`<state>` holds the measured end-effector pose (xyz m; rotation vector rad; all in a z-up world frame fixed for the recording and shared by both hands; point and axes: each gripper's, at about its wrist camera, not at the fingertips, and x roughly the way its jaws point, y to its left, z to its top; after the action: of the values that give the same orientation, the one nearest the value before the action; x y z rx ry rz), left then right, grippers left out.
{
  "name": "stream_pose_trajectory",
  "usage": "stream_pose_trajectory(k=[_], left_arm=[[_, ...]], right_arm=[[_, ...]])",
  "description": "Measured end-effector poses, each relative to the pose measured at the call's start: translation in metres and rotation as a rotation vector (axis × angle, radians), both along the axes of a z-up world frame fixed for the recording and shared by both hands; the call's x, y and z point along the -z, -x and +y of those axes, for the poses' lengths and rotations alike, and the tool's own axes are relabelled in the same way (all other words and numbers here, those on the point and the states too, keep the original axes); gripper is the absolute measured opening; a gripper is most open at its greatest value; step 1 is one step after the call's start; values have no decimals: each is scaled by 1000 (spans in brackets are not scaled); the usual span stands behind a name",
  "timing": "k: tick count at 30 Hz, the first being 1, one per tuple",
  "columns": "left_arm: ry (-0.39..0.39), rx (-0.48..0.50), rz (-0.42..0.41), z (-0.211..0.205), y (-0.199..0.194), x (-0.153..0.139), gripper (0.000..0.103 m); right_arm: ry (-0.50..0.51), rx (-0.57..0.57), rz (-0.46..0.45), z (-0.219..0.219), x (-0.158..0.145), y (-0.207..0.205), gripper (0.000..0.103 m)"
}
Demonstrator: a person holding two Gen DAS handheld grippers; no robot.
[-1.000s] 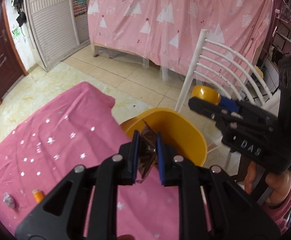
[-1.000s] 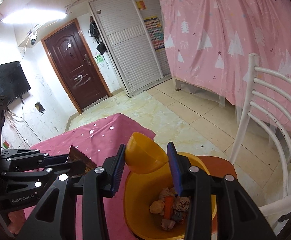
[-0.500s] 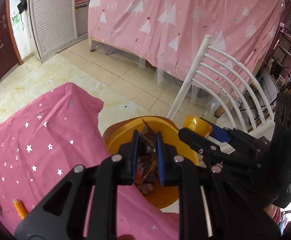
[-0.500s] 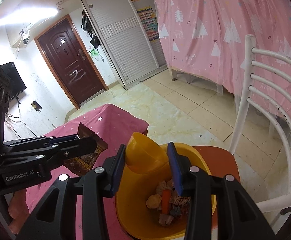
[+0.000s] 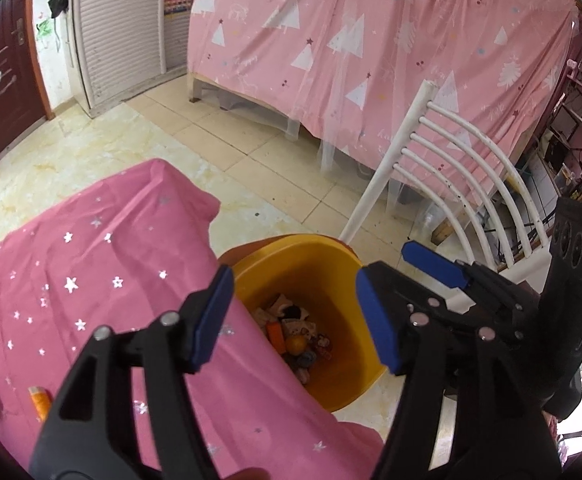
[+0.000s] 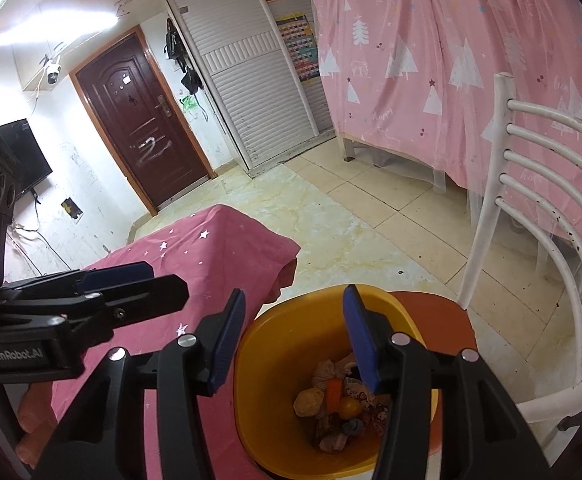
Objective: Collect trash
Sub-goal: 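Move both open tools back over the thread spool and crumpled paper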
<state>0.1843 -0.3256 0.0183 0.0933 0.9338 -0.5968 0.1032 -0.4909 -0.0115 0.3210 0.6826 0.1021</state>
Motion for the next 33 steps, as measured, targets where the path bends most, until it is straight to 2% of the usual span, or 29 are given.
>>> stream_pose_trajectory(k=[10, 18, 21, 25, 30, 33], left_arm=[[30, -88, -64, 47, 13, -15, 61], [37, -195, -77, 105, 14, -23, 61], [42, -248, -94, 129, 15, -25, 71], [30, -304, -125, 156, 18, -26, 71], [37, -369, -115, 187, 16, -23, 71], [30, -406, -116, 202, 16, -22, 75]], right_arm=[[23, -41, -1, 30, -1, -4, 45], [56, -148, 8, 85, -3, -13, 46], [60, -178, 10, 102, -4, -16, 46], [68, -216, 12, 125, -6, -19, 46], [81, -259, 11, 148, -10, -22, 46], [92, -293, 16, 165, -12, -25, 46]])
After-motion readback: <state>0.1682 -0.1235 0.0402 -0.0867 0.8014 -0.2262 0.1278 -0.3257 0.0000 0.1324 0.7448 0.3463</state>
